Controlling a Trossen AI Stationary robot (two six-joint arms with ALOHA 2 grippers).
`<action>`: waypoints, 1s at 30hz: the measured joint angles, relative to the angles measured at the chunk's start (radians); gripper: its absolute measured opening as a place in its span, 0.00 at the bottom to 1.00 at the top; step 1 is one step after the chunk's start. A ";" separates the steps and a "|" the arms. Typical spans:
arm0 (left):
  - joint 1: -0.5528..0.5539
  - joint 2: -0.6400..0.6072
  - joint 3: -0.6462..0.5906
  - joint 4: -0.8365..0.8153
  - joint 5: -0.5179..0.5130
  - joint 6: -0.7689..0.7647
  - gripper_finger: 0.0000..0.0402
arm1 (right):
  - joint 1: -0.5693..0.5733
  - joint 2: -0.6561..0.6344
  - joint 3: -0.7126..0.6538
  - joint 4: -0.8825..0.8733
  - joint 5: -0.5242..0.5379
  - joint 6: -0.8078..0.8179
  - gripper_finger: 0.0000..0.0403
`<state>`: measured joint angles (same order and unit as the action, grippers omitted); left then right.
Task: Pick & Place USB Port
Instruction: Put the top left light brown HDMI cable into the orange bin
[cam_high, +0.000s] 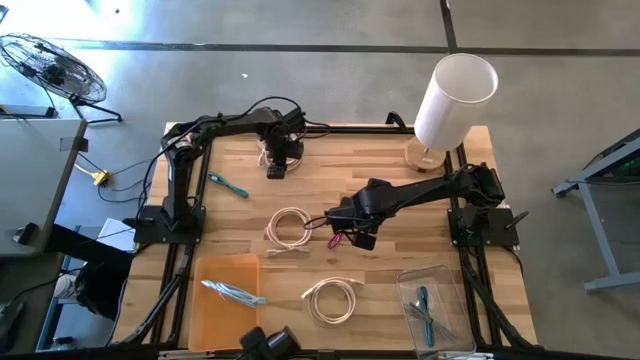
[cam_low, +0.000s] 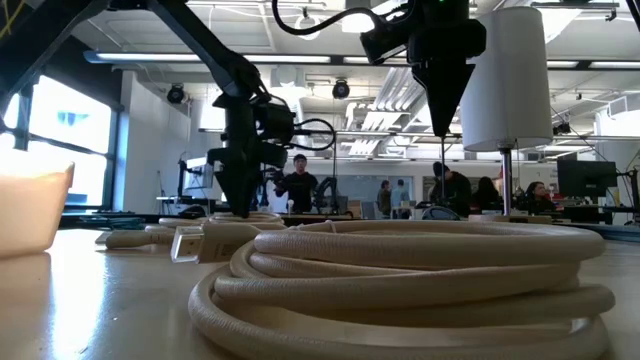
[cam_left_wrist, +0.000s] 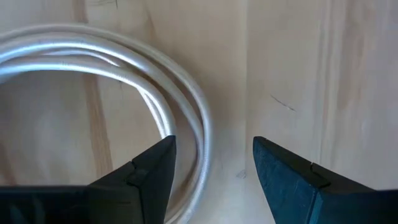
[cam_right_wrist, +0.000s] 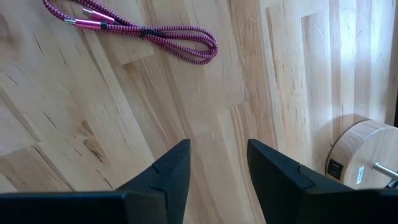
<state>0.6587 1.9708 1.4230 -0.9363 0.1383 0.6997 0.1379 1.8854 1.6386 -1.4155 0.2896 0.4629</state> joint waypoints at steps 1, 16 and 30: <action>0.000 0.004 0.001 0.000 -0.005 -0.006 0.53 | 0.000 0.000 0.000 0.000 0.000 0.000 0.37; -0.015 0.055 0.001 0.069 -0.104 -0.094 0.52 | 0.040 0.000 0.000 0.015 0.040 -0.019 0.37; -0.017 0.059 0.007 0.032 -0.066 -0.073 0.05 | 0.064 0.000 0.000 0.015 0.050 -0.019 0.37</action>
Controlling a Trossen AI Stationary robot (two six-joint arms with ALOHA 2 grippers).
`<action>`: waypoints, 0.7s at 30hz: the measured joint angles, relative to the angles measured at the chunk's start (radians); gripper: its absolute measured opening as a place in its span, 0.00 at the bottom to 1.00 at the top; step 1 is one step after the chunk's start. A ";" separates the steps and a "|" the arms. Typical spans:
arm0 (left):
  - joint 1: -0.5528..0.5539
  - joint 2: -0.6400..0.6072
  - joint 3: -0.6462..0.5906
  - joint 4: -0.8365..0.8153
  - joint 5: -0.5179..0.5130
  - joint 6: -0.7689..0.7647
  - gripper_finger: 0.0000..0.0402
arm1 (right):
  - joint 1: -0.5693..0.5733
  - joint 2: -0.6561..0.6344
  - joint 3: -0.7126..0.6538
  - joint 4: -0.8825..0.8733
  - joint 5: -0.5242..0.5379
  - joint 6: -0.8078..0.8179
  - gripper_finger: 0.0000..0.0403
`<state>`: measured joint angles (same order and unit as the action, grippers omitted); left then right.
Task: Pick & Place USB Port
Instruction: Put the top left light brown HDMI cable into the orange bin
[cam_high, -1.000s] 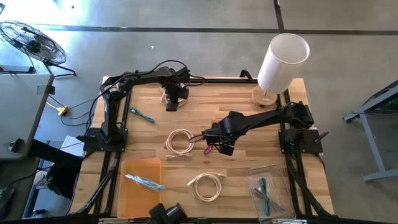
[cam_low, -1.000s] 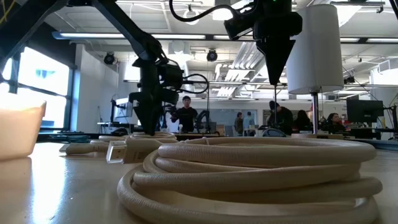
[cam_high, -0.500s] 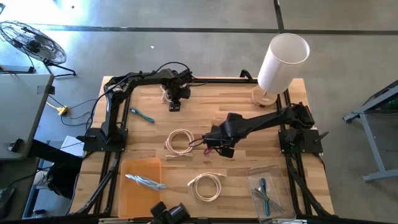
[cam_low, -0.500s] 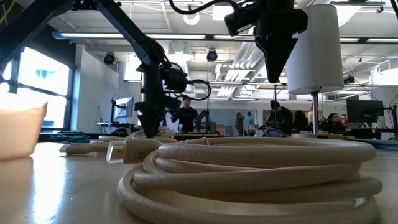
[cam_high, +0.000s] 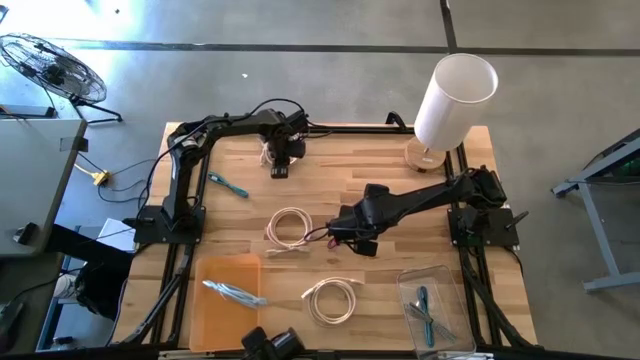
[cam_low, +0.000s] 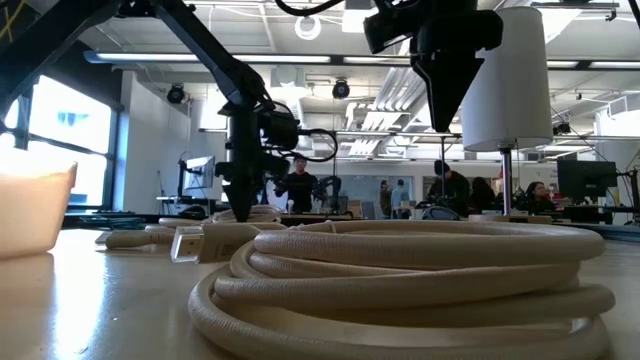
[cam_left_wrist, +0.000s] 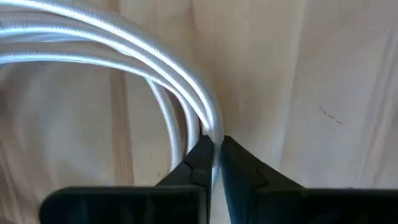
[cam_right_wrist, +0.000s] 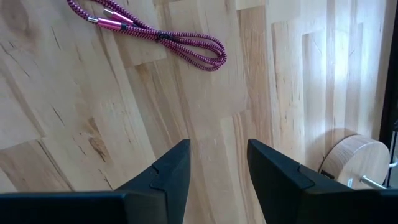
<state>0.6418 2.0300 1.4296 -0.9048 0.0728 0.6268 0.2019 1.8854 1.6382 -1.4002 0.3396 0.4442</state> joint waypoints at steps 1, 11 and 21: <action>0.000 0.000 0.000 -0.004 0.003 0.005 0.06 | 0.001 0.000 0.000 0.000 0.005 0.000 0.37; -0.018 -0.047 -0.007 -0.015 0.067 0.032 0.04 | 0.029 0.000 0.000 0.000 0.033 0.000 0.37; -0.037 -0.193 -0.005 -0.051 0.078 0.023 0.02 | 0.041 0.000 0.000 0.000 0.044 0.006 0.37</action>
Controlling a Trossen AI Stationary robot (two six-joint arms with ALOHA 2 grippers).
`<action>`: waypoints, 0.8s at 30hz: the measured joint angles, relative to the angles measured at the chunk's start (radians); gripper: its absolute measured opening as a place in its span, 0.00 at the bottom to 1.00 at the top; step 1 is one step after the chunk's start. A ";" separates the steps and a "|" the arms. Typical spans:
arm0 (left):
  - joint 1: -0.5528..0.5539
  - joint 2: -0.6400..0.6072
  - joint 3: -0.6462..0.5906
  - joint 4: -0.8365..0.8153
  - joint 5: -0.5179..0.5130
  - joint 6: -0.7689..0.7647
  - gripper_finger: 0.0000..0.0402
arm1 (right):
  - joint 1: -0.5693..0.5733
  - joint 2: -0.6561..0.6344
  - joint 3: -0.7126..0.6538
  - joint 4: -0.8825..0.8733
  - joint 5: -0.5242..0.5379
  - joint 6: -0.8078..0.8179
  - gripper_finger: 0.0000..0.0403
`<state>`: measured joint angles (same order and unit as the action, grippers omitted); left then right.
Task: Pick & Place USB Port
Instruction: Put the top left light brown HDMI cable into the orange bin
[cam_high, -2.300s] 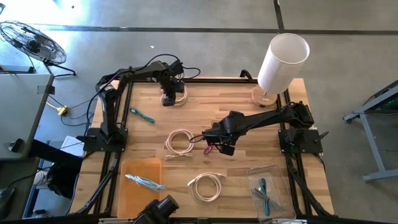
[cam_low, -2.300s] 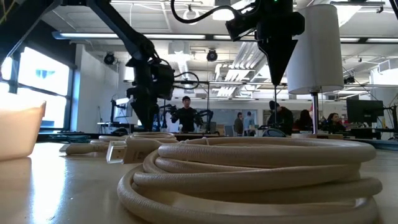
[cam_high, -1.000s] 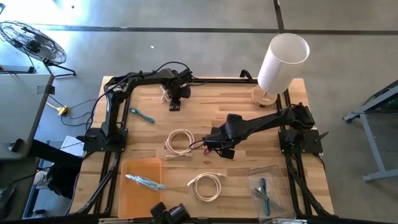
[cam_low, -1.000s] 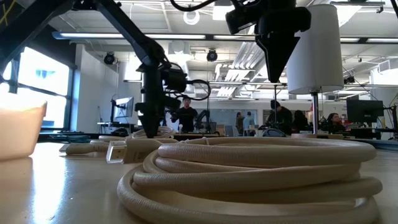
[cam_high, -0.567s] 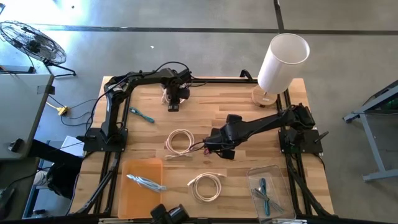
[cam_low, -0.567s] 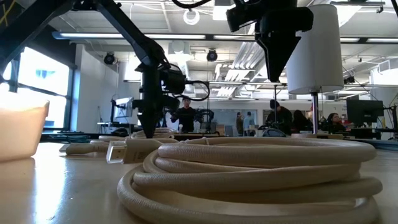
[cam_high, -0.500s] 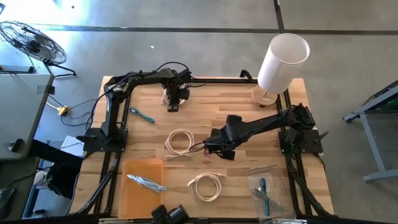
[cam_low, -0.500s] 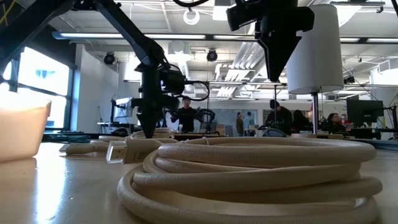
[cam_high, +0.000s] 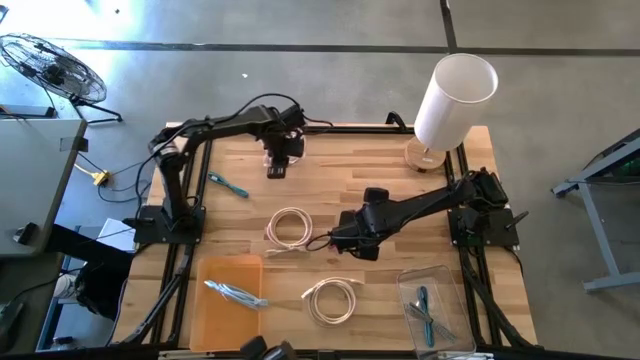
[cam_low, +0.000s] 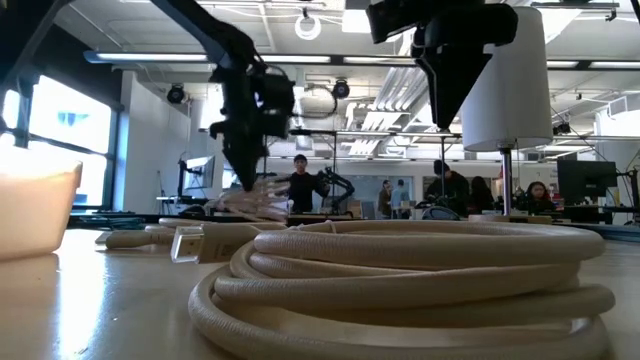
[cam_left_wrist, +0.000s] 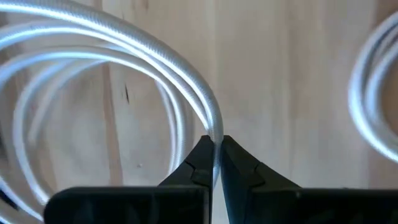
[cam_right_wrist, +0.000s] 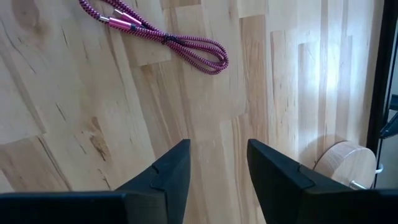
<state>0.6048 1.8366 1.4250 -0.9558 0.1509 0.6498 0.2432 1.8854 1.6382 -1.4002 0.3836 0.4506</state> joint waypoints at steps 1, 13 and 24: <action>0.000 -0.018 0.001 0.000 0.003 0.000 0.02 | 0.000 0.000 0.000 0.000 0.001 0.005 0.37; -0.110 -0.226 0.189 -0.294 -0.094 -0.078 0.02 | 0.002 0.000 0.000 -0.002 0.004 0.023 0.37; -0.433 -0.267 0.525 -0.611 -0.175 -0.361 0.02 | 0.034 0.000 0.000 -0.008 0.037 0.023 0.37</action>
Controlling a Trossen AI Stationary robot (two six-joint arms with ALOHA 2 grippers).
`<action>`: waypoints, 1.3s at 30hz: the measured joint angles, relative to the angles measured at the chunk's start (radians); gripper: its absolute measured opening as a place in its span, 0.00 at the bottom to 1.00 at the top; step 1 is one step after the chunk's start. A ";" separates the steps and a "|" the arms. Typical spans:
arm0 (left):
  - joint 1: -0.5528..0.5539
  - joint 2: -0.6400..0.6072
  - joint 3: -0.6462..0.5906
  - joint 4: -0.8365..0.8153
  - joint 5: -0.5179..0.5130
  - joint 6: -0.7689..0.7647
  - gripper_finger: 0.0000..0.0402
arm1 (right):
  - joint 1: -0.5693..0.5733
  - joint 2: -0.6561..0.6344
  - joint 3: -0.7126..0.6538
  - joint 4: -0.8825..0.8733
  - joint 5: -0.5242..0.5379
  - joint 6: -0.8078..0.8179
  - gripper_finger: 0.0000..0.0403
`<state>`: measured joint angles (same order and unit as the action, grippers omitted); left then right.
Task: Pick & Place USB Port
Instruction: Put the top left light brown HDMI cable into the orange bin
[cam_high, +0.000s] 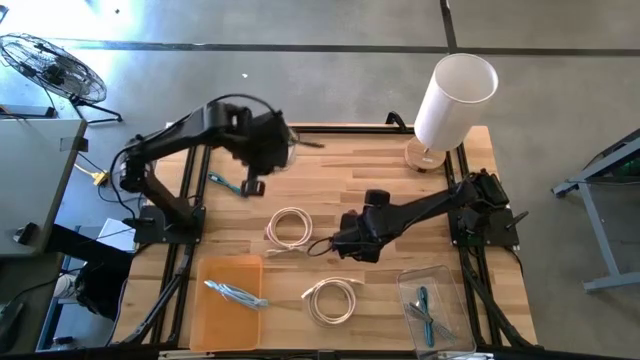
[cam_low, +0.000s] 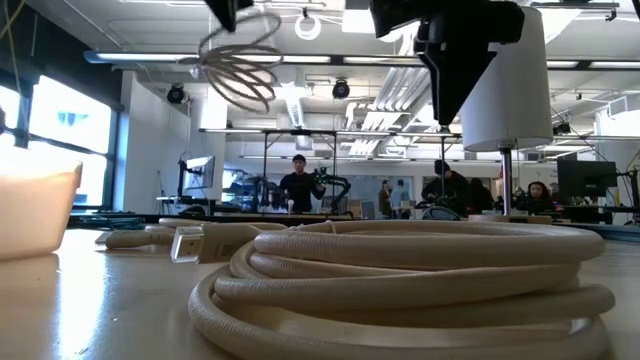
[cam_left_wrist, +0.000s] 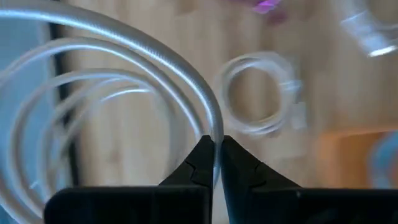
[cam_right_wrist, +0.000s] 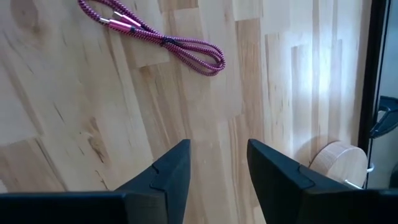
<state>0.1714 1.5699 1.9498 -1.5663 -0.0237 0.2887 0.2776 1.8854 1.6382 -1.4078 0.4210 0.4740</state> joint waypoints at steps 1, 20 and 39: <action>-0.035 -0.006 0.009 -0.003 0.025 -0.030 0.02 | 0.005 0.000 0.000 0.000 0.000 0.000 0.37; -0.718 -0.022 -0.159 -0.004 -0.013 -0.757 0.02 | 0.125 0.000 0.000 -0.002 -0.002 0.113 0.37; -0.979 -0.022 -0.506 0.439 0.190 -1.143 0.02 | 0.128 0.000 0.000 0.008 0.000 0.155 0.37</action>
<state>-0.8074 1.5482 1.4433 -1.1269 0.1664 -0.8546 0.4061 1.8854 1.6379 -1.4003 0.4206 0.6286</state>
